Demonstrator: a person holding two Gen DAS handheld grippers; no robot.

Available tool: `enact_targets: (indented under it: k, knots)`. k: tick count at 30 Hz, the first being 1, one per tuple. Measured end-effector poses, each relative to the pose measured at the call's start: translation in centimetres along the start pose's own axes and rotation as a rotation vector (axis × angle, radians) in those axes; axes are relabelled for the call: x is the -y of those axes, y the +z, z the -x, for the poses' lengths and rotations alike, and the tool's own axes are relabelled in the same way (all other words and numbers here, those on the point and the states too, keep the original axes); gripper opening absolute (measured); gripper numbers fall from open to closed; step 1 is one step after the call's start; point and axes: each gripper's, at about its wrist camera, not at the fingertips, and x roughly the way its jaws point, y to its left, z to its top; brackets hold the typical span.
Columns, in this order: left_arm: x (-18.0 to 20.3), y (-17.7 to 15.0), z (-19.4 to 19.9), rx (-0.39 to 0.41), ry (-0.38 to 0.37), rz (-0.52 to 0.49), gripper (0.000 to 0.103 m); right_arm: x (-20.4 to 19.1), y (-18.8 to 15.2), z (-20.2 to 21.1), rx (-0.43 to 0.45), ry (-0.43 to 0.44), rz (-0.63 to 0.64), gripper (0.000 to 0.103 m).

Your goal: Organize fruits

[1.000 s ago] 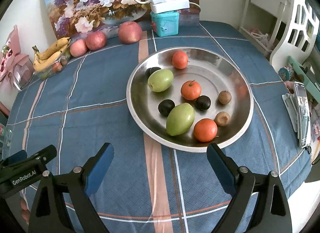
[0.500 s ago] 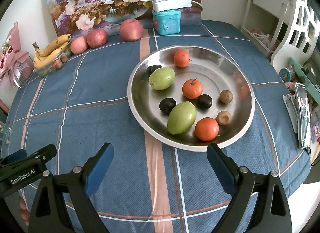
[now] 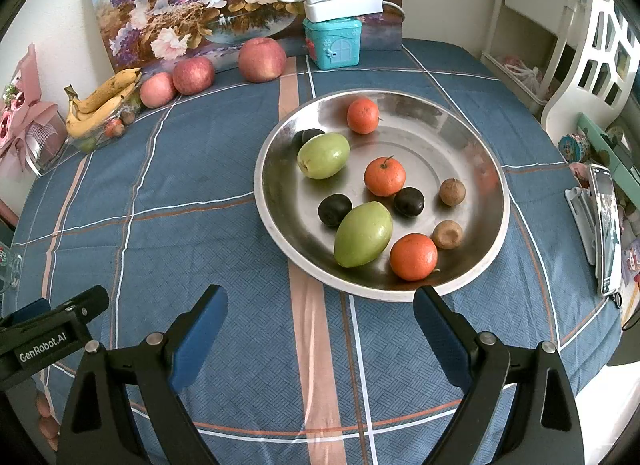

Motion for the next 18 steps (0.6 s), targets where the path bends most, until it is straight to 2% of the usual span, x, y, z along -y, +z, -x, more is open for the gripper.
enact_targets:
  k: [18]
  knots:
    - [-0.51, 0.03, 0.54, 0.029, 0.024, 0.020, 0.103, 0.14, -0.16, -0.12, -0.003, -0.003, -0.012, 0.094]
